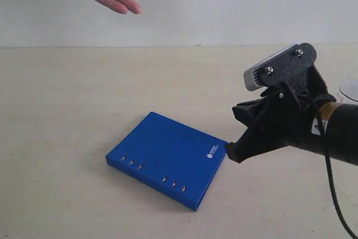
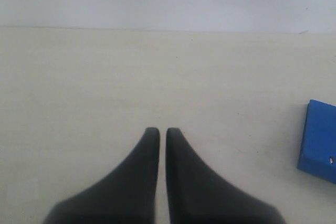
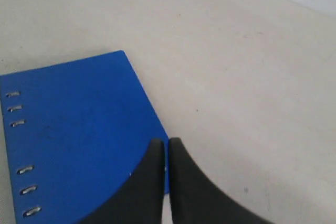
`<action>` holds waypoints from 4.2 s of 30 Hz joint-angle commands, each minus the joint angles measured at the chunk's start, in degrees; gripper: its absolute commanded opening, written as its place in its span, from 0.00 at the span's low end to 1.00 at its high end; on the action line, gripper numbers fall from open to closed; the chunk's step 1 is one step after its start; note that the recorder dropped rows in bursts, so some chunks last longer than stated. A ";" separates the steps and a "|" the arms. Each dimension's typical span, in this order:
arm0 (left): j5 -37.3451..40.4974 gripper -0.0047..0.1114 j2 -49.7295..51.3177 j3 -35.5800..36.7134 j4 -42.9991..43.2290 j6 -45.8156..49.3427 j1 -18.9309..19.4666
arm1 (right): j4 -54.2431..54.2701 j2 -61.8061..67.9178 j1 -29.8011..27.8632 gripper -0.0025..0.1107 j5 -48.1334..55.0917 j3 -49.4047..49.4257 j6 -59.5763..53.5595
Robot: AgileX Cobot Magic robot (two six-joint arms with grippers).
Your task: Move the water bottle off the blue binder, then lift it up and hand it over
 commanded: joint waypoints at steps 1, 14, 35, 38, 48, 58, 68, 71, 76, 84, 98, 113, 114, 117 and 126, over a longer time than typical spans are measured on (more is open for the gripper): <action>-0.76 0.08 0.39 0.16 0.17 0.28 0.00 | -0.93 0.00 0.08 0.02 -0.38 -2.65 -0.39; -5.04 0.08 0.55 0.16 -37.68 6.51 0.00 | -1.08 6.08 0.08 0.02 7.58 -7.44 -2.47; 21.42 0.08 32.93 -18.73 -92.24 89.02 0.00 | 0.56 11.39 0.08 0.02 20.63 -23.48 1.00; 32.27 0.08 41.67 -26.82 -92.24 89.49 0.00 | 0.99 11.39 0.08 0.02 20.63 -23.48 1.00; 31.32 0.08 68.37 -25.42 -92.24 77.73 -2.40 | 2.31 11.94 0.08 0.02 29.30 -23.48 -0.28; 19.27 0.08 87.75 -25.77 -92.24 76.03 -10.83 | 3.88 12.16 -0.41 0.02 26.07 -23.48 -9.66; 25.37 0.08 94.08 -30.20 -92.24 74.16 -10.83 | 4.22 16.21 -4.01 0.02 23.91 -23.48 7.59; 24.82 0.08 94.57 -30.32 -92.24 74.81 -10.83 | 3.86 16.21 -4.01 0.11 29.83 -23.72 5.34; 25.66 0.19 96.96 -30.82 -92.24 76.29 -10.83 | 3.86 16.21 -4.01 0.41 32.24 -23.46 3.49; 24.51 0.50 102.33 -30.94 -92.24 73.62 -10.83 | 3.86 17.95 -4.01 0.42 28.19 -23.71 3.49; 25.63 0.50 104.44 -34.52 -92.24 73.06 -10.83 | 5.79 24.01 -4.01 0.28 22.88 -24.40 0.14; 22.98 0.50 104.44 -37.19 -92.24 73.06 -10.83 | 5.94 31.82 -4.01 0.46 26.68 -30.42 -5.62; 22.57 0.50 104.44 -37.19 -92.24 73.06 -10.83 | 5.94 33.61 -4.01 0.46 26.55 -30.88 -5.62; 22.57 0.50 104.44 -37.19 -92.24 73.06 -10.83 | 5.94 34.73 -4.01 0.46 26.21 -32.64 -6.24; 22.25 0.50 104.44 -37.19 -92.24 73.22 -10.83 | 5.17 36.10 -4.01 0.46 22.50 -34.39 -7.20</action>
